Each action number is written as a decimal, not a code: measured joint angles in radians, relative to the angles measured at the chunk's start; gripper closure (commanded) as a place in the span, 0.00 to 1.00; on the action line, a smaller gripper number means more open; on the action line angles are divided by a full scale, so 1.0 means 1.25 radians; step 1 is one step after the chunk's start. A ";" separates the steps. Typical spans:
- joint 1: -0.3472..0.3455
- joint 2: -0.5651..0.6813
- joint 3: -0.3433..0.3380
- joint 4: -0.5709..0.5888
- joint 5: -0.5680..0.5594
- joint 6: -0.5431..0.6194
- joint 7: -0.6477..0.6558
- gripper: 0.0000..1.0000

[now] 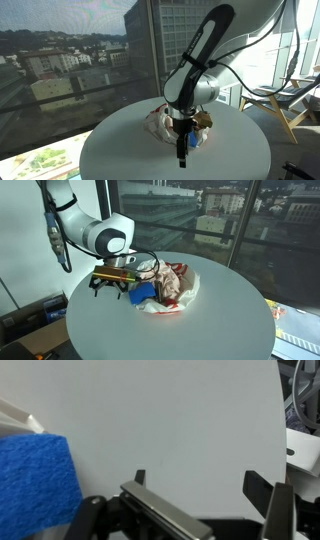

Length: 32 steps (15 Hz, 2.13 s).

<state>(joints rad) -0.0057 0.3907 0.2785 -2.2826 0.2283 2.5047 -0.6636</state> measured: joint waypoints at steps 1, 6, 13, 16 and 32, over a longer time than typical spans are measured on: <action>0.001 0.000 -0.002 -0.001 -0.010 0.013 0.006 0.00; 0.020 0.000 -0.035 -0.005 -0.098 0.076 0.087 0.00; 0.060 -0.011 -0.103 -0.013 -0.262 0.110 0.254 0.00; 0.074 -0.014 -0.123 -0.017 -0.312 0.120 0.302 0.00; 0.022 0.075 -0.124 0.001 -0.321 0.265 0.313 0.65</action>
<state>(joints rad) 0.0217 0.4839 0.1237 -2.2811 -0.1733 2.8358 -0.2718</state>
